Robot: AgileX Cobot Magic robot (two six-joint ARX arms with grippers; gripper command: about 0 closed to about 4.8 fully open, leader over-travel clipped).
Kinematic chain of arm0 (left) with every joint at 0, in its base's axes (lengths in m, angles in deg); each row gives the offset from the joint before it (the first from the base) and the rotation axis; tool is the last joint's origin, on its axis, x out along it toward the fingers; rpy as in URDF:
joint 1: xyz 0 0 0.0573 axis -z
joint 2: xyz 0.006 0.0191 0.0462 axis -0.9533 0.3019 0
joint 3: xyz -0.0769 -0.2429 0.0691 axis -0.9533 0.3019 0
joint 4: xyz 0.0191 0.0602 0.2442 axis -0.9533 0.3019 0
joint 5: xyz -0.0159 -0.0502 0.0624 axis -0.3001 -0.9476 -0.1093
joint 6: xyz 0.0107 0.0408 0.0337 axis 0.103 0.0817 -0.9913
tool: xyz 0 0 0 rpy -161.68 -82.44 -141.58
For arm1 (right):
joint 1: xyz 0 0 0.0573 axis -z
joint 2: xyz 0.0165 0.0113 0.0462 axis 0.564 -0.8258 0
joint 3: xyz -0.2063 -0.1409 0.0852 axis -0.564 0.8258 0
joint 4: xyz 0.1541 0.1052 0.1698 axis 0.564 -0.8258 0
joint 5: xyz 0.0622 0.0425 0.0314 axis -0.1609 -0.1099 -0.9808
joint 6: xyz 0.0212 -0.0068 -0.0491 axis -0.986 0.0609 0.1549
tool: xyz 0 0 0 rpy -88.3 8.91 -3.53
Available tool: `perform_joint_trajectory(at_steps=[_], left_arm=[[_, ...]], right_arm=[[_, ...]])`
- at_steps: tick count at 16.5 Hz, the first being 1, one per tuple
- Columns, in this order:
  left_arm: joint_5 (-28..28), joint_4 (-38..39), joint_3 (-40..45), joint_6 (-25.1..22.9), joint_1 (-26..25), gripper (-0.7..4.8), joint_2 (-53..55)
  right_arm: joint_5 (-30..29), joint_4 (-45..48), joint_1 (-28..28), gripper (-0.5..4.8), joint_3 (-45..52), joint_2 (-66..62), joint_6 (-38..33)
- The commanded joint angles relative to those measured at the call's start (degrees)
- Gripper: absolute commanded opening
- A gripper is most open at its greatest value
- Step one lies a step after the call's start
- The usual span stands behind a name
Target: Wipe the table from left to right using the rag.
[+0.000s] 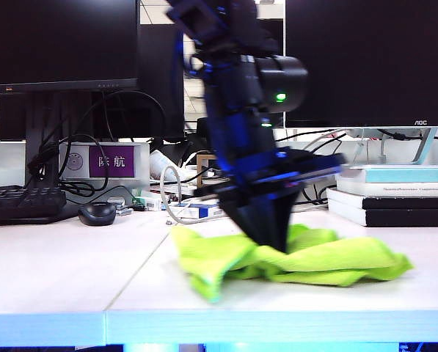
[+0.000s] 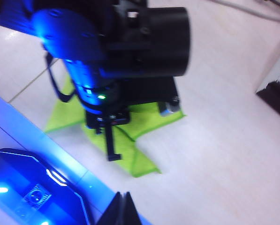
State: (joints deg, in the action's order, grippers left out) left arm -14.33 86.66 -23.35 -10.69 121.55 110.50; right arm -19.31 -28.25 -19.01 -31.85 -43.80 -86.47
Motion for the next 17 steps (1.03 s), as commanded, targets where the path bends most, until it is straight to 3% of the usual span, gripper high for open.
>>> perform_joint_trajectory(at_steps=[1, 11, 17], left_arm=[[0.83, -0.13, -1.22, 0.02, 1.57, -0.06, 3.67], [-0.52, -1.44, -5.51, 1.70, 5.57, -0.06, 7.69], [-0.68, 3.48, -23.30, 1.70, 7.34, -0.06, 16.61]], right_arm=[[0.31, 1.33, 0.02, -0.05, -0.37, 0.52, -1.01], [0.26, 2.32, 0.02, -0.05, -0.37, 0.52, -0.98], [0.24, 2.34, 0.02, -0.05, -0.37, 0.52, -0.98]])
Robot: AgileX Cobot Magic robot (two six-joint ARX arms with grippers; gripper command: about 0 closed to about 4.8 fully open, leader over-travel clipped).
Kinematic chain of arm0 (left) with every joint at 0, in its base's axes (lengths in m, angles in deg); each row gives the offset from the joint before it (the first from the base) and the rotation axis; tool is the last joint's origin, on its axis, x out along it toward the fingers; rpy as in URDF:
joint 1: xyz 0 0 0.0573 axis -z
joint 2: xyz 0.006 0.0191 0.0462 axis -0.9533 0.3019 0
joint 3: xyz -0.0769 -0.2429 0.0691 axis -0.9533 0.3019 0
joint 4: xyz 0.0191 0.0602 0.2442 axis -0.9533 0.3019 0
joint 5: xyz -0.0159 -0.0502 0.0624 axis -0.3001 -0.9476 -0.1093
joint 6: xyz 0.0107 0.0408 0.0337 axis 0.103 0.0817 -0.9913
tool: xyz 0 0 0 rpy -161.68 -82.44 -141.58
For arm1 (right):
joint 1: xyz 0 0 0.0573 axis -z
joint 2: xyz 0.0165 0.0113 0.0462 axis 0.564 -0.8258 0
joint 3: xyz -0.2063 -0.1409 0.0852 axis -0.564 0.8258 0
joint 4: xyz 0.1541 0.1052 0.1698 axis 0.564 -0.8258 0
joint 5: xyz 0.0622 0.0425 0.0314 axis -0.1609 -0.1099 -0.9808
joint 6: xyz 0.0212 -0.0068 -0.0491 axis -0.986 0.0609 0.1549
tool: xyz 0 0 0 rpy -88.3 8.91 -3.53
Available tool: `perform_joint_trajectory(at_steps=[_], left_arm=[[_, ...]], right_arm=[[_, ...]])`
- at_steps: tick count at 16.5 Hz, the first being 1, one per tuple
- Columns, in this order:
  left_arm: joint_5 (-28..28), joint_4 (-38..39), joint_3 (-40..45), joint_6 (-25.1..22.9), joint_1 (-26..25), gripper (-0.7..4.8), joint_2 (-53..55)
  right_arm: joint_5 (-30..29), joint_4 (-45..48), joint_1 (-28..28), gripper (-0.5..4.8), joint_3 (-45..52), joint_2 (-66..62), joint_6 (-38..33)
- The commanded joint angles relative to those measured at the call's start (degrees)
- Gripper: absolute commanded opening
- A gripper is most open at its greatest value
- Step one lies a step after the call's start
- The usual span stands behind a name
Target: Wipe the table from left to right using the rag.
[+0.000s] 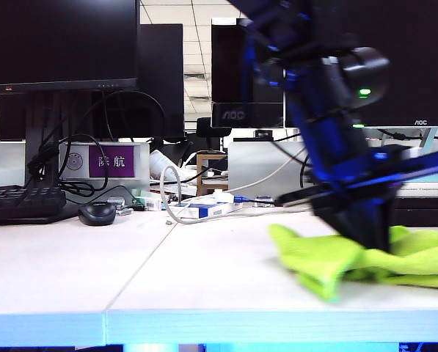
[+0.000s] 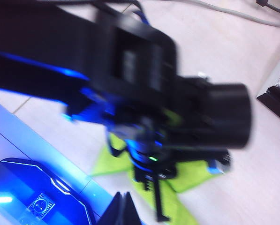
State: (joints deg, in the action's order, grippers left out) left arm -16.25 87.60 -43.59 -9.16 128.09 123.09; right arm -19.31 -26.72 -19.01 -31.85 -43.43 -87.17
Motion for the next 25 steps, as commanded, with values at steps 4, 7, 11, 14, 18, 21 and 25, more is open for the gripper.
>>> perform_joint_trajectory(at_steps=[4, 7, 11, 14, 18, 21, 25], left_arm=[[-0.07, 1.79, -8.02, 1.97, 2.69, -0.06, 7.15], [-1.31, -0.15, -8.02, 3.69, 3.87, -0.06, 7.74], [-2.84, -3.08, -8.04, 6.19, 4.72, -0.06, 8.26], [-3.30, -4.24, -8.04, 6.62, 4.92, -0.06, 8.41], [-3.91, -6.38, -8.07, 7.69, 5.25, -0.06, 8.48], [-4.81, -9.01, -8.07, 7.78, 5.64, -0.06, 8.48], [-5.62, -13.22, -8.04, 8.74, 6.05, -0.06, 8.50]], right_arm=[[0.26, 0.83, 0.02, -0.05, -0.37, 0.15, -0.28], [0.11, 1.01, 0.02, -0.05, -0.37, 0.15, -0.28], [0.02, 0.98, 0.00, -0.05, -0.37, 0.15, -0.28], [-0.07, 1.01, 0.00, -0.05, -0.37, 0.15, -0.28], [-0.13, 1.03, 0.00, -0.05, -0.37, 0.15, -0.28], [-0.13, 1.03, 0.00, -0.05, -0.37, 0.15, -0.28], [-0.15, 1.01, 0.00, -0.05, -0.37, 0.15, -0.28]])
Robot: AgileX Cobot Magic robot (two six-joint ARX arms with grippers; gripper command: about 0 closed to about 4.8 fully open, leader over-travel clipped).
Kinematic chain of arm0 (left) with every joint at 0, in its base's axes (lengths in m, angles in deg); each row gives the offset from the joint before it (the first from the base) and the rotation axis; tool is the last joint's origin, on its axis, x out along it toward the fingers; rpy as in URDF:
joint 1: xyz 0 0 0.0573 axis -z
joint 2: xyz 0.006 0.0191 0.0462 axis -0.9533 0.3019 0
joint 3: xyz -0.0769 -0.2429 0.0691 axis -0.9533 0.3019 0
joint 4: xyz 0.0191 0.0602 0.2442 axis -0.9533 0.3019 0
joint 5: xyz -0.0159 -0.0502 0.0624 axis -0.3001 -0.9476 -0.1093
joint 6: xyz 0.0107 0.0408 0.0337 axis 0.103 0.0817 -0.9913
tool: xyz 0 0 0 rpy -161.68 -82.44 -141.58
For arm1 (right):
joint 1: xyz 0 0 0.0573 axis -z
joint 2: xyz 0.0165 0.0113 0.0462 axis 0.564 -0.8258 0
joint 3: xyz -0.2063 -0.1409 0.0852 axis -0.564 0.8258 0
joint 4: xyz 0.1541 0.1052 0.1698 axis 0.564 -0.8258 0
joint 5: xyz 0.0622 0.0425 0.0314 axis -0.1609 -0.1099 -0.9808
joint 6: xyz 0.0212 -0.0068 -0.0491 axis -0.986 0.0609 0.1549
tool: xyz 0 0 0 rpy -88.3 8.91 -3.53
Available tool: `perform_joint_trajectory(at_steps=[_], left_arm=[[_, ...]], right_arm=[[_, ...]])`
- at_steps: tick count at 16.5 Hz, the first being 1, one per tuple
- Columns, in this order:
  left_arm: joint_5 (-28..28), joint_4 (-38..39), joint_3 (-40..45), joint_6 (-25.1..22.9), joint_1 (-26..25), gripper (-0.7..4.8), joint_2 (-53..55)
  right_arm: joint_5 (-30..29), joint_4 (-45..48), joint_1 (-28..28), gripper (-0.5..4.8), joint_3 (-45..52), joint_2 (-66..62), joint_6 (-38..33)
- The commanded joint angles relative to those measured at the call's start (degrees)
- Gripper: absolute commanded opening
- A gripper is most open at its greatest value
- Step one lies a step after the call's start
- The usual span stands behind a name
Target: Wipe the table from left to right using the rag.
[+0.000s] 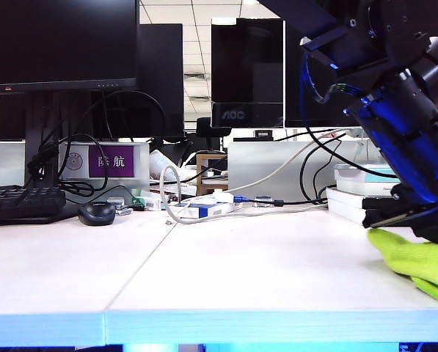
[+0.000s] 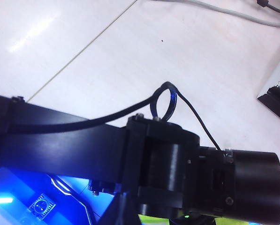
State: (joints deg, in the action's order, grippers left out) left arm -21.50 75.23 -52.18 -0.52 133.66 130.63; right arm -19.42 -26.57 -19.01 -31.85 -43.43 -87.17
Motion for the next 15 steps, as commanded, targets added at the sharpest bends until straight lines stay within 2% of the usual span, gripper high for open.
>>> perform_joint_trajectory(at_steps=[1, 7, 15], left_arm=[[-0.79, -1.70, 0.55, 0.11, 0.48, -0.06, 0.96], [-1.01, -7.74, 0.55, 3.10, 0.52, -0.06, 1.97], [-2.03, -9.97, 0.55, 4.61, 0.74, -0.06, 2.58]], right_arm=[[-0.04, 0.85, 0.00, -0.05, -0.37, 0.15, -0.28], [-0.04, 0.79, -0.02, -0.05, -0.37, 0.17, -0.28], [-0.04, 0.81, -0.02, -0.05, -0.37, 0.17, -0.26]])
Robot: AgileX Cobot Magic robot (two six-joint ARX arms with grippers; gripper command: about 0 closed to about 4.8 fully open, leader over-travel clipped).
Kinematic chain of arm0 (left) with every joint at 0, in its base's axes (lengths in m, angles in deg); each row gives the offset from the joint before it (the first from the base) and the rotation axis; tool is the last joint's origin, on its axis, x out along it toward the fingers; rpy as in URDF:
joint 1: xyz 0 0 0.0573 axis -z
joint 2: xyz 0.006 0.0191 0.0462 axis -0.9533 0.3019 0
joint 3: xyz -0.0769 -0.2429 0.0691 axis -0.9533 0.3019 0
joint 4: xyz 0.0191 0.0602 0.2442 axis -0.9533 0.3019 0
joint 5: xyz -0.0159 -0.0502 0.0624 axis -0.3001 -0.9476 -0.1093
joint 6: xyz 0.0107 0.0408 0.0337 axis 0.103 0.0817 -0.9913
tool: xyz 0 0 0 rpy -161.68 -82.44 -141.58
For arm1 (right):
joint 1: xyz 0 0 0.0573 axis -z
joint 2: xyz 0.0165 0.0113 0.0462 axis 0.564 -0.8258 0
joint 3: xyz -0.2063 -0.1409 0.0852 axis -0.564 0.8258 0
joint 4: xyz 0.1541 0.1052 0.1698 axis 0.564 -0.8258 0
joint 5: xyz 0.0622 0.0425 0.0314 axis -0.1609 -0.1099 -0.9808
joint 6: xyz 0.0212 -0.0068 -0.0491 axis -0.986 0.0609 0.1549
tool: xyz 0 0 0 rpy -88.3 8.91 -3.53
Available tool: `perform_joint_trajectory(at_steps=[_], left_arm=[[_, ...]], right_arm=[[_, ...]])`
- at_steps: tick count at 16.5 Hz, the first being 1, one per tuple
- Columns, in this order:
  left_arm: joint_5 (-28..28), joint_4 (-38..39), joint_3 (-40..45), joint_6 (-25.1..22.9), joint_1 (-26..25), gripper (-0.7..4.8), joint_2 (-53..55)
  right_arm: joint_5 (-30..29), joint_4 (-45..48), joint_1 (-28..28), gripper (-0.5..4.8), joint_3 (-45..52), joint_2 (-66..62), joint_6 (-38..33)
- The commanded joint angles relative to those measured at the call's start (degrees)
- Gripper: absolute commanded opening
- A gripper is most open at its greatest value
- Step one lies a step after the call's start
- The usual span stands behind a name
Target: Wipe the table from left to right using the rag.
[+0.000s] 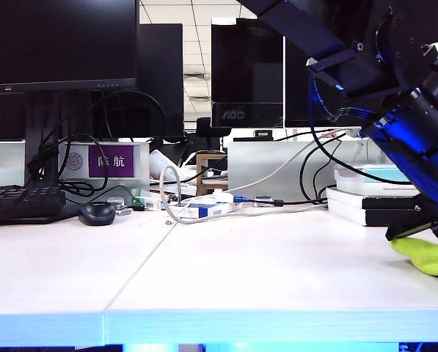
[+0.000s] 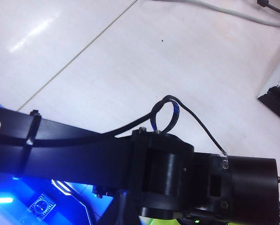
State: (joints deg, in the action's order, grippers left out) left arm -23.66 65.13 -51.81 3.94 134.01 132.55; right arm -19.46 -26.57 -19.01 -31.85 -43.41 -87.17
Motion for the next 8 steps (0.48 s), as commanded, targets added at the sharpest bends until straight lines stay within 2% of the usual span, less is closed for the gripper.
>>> perform_joint_trajectory(at_steps=[1, 8], left_arm=[[0.13, 0.26, 0.17, 0.35, 0.48, -0.06, 0.83], [0.81, 2.60, 0.17, 0.52, 1.79, -0.06, 2.25]], right_arm=[[0.00, 0.81, -0.02, -0.05, -0.37, 0.15, -0.26], [0.00, 0.72, -0.02, -0.05, -0.37, 0.15, -0.28]])
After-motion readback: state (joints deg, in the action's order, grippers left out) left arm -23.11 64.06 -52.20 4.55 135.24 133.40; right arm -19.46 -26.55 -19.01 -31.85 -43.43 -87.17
